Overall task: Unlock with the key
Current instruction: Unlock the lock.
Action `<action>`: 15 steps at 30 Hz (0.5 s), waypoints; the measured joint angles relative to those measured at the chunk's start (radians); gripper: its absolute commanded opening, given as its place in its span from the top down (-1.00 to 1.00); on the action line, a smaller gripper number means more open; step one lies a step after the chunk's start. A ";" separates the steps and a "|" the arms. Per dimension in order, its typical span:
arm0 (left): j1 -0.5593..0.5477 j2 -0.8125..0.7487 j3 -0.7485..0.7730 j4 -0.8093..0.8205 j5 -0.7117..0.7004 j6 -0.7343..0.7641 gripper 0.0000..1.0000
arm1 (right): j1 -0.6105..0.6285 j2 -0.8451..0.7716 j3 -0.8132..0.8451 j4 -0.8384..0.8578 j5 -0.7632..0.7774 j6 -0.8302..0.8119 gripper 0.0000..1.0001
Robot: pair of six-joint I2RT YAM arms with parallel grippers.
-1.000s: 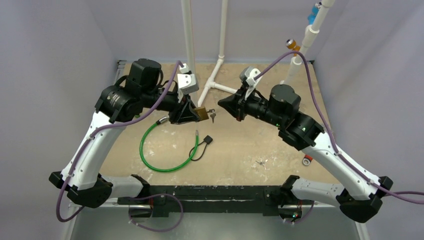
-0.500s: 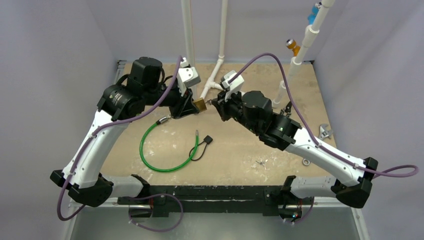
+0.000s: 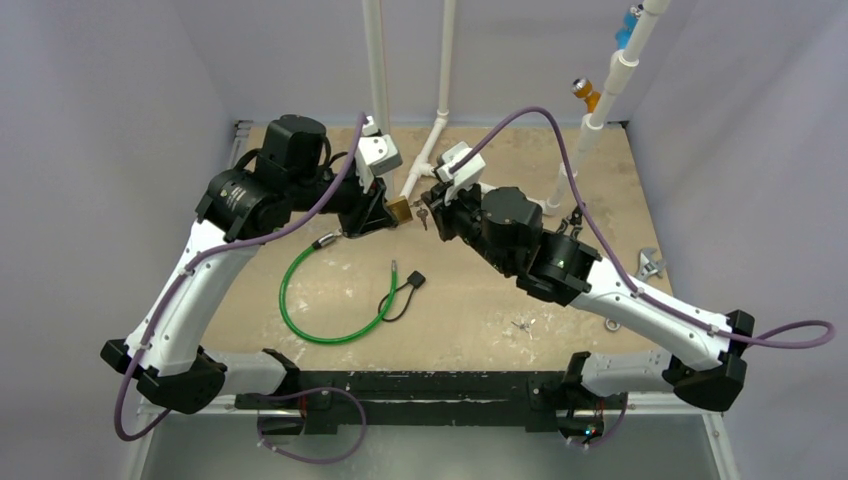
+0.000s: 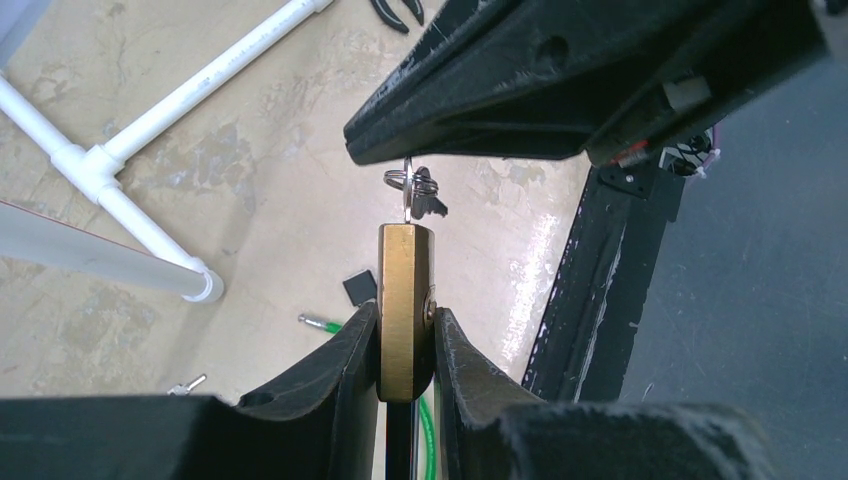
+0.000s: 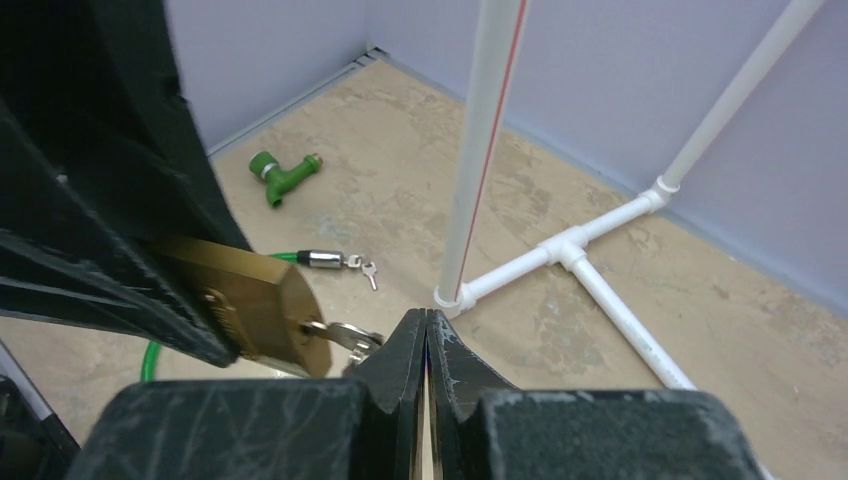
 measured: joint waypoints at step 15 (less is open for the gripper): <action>-0.003 -0.002 0.000 -0.050 -0.007 -0.002 1.00 | 0.109 0.056 0.040 0.025 0.111 -0.073 1.00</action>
